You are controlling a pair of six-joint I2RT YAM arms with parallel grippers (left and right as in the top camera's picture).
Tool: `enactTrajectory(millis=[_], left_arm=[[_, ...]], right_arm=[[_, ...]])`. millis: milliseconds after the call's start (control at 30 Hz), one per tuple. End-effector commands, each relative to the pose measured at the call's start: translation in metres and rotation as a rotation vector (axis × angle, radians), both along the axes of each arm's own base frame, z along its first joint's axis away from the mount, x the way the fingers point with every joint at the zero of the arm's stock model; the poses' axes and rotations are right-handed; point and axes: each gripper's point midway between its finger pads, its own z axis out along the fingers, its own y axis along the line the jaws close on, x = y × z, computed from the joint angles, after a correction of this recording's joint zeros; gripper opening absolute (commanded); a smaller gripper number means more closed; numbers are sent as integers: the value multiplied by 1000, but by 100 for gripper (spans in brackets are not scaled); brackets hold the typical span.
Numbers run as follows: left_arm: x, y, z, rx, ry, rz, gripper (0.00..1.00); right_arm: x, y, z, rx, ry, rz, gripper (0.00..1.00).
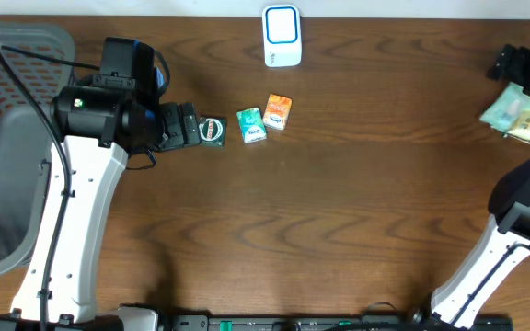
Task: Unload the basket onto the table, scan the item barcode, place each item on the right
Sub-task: 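Carry the wipes pack to the right edge and release it, then move the right gripper to the orange tissue pack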
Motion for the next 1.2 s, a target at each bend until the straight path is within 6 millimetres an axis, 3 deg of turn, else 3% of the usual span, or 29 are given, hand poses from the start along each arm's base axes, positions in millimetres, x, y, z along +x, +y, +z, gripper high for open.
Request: enactTrajectory(millis=[0, 133, 233, 467, 567, 667, 867, 900, 1167], left_arm=[[1, 2, 1, 6, -3, 2, 98], [1, 2, 1, 6, -3, 2, 98], [1, 2, 1, 6, -3, 2, 98], [1, 2, 1, 6, -3, 2, 98], [1, 2, 1, 6, -3, 2, 98], [1, 2, 1, 6, -3, 2, 98], [1, 2, 1, 6, -3, 2, 98], [1, 2, 1, 6, -3, 2, 98], [1, 2, 1, 6, -3, 2, 98]], right_arm=[[10, 36, 4, 138, -56, 112, 99], [20, 87, 16, 317, -127, 238, 96], [23, 138, 24, 438, -137, 333, 95], [19, 254, 23, 475, -63, 549, 95], [17, 304, 23, 455, -60, 654, 95], [17, 340, 16, 355, -46, 706, 99], [19, 391, -1, 135, -27, 667, 93], [18, 408, -9, 96, -24, 666, 89], [11, 459, -47, 58, 5, 657, 45]])
